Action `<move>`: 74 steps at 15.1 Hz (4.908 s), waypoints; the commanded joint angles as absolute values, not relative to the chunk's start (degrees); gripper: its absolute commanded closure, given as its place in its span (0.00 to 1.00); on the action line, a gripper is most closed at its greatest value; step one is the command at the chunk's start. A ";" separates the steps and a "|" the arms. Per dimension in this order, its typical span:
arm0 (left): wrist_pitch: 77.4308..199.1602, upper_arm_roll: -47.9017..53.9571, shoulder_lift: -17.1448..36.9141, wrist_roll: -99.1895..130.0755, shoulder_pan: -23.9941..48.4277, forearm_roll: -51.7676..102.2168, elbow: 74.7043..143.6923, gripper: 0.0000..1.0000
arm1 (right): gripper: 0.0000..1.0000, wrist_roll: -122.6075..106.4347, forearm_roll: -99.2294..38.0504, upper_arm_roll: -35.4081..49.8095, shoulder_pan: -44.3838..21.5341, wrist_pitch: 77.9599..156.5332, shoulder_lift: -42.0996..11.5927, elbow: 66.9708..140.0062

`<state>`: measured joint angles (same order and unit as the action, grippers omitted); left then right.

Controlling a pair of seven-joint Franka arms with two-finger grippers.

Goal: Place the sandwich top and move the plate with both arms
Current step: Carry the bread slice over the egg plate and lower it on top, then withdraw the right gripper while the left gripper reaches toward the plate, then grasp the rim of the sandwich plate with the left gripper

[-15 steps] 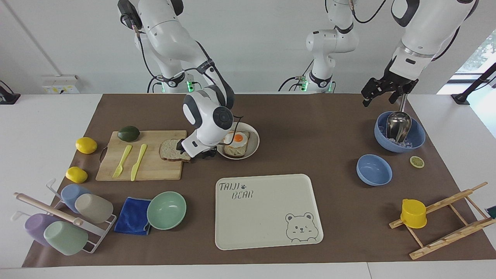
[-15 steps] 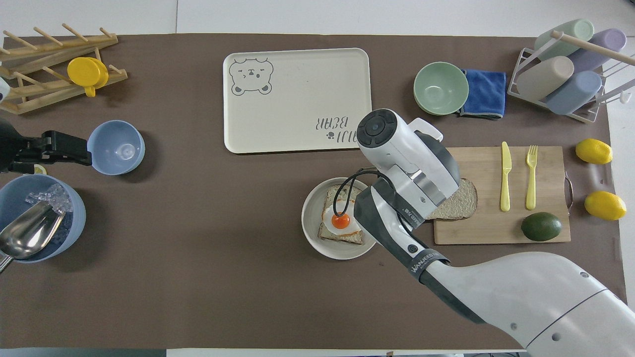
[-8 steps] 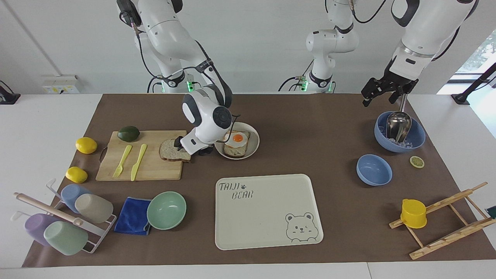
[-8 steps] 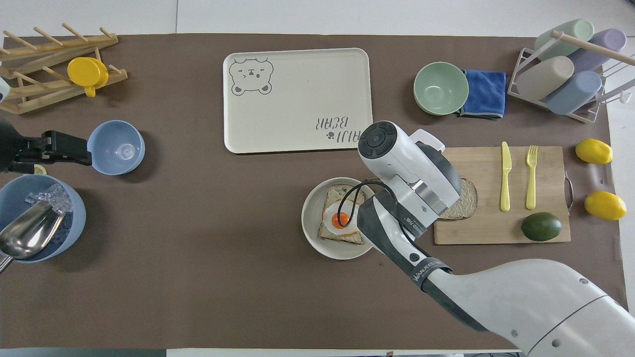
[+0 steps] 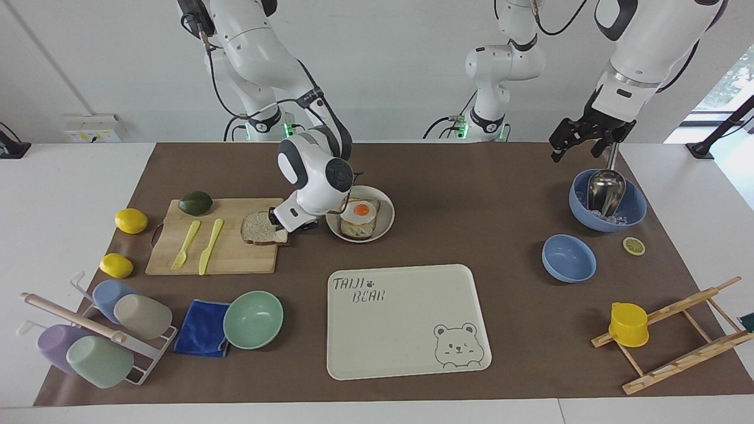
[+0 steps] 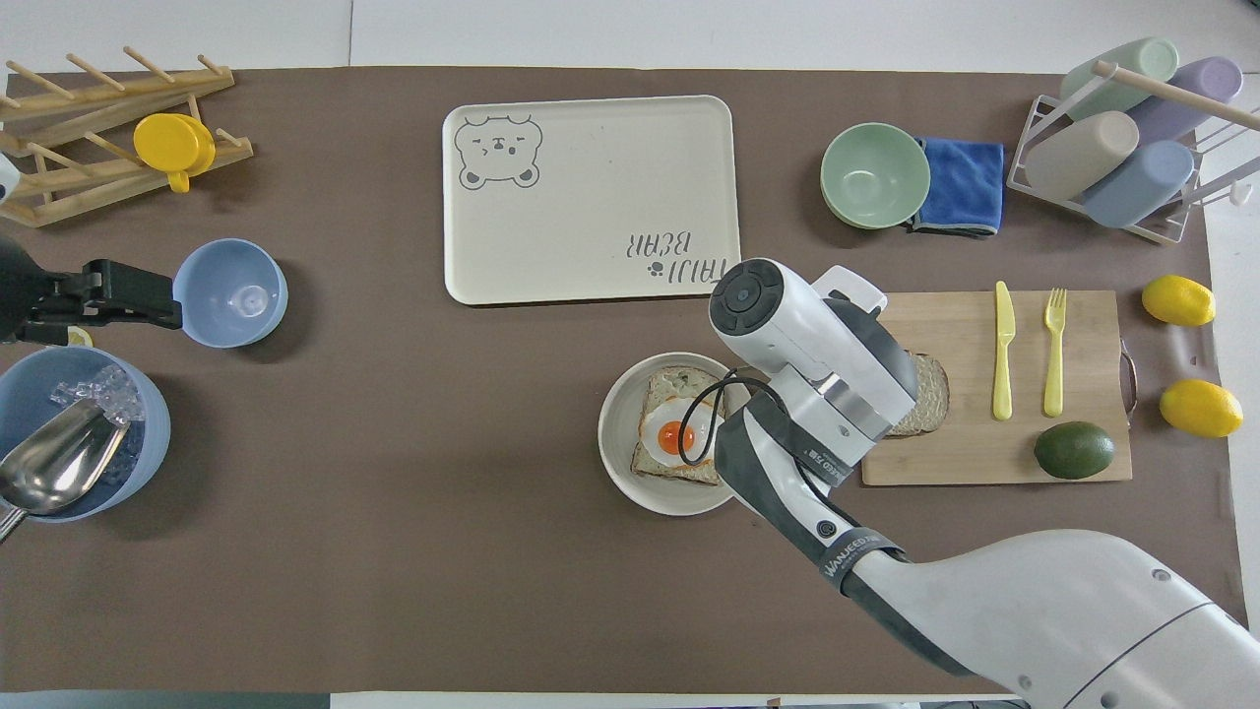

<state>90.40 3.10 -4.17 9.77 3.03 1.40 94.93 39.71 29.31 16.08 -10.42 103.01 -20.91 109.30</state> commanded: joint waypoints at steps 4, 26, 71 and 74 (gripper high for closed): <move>89.91 2.81 -4.83 9.14 2.90 1.67 95.54 0.00 | 1.00 38.15 27.27 17.14 -15.45 93.71 -23.02 97.94; 89.91 2.72 -6.24 9.32 1.14 1.76 98.26 0.00 | 1.00 45.44 17.94 17.49 -29.27 96.15 -26.63 90.70; 152.49 3.60 11.34 35.33 35.95 12.57 127.88 0.14 | 0.00 -3.96 -0.61 -7.73 -0.53 88.85 -4.31 87.71; 152.32 3.78 11.08 35.51 37.70 13.44 127.97 0.14 | 0.00 -3.87 -0.44 -7.65 -0.53 88.95 -4.31 87.54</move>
<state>152.65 4.37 11.48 35.04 35.38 11.74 128.07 -4.74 -0.66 -8.12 -1.07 87.85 -4.97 86.38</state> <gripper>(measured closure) 0.137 0.000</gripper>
